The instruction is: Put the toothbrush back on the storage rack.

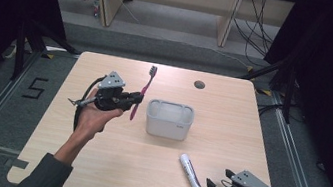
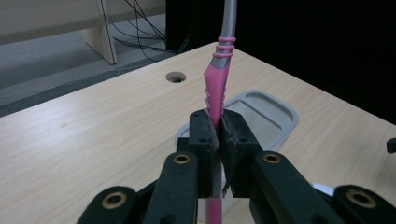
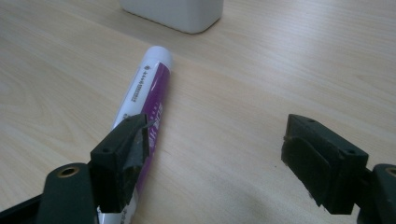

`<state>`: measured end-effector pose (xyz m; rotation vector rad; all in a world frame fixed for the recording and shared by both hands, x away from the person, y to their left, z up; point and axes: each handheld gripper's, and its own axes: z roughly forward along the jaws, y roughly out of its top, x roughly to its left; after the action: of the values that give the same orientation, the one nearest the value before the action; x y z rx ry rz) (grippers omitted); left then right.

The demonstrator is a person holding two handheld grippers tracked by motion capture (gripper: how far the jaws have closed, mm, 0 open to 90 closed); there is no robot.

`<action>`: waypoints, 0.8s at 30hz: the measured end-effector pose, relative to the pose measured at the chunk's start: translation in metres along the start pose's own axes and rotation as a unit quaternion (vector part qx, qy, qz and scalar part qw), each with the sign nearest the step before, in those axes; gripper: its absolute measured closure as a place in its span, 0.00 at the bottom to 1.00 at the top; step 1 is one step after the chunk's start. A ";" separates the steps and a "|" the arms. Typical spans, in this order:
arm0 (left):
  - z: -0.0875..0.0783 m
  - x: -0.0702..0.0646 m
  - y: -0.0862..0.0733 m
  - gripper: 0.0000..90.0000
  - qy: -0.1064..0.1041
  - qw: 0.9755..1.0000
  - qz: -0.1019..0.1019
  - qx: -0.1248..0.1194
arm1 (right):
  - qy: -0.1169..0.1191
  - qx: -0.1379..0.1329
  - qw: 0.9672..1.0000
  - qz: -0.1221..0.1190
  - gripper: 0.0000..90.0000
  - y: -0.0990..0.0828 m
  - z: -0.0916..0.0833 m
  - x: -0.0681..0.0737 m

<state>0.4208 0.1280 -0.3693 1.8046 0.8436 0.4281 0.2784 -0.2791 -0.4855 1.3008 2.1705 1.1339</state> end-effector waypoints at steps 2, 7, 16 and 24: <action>0.004 0.000 0.003 0.92 0.001 1.000 -0.003 -0.002 | 0.004 -0.009 1.000 -0.027 0.26 0.000 0.002 -0.004; 0.013 -0.002 0.010 0.92 -0.005 1.000 -0.006 -0.009 | -0.002 -0.008 1.000 -0.017 0.26 0.000 0.001 -0.002; 0.032 -0.002 0.019 0.92 -0.005 1.000 -0.018 -0.018 | -0.001 -0.011 0.999 -0.030 0.26 0.000 0.001 -0.004; 0.047 -0.005 0.023 0.92 0.000 1.000 -0.017 -0.016 | 0.004 -0.008 1.000 -0.017 0.26 0.000 0.001 -0.003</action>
<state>0.4554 0.0886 -0.3655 1.7585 0.8627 0.4175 0.2805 -0.2811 -0.4863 1.2503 2.1770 1.1420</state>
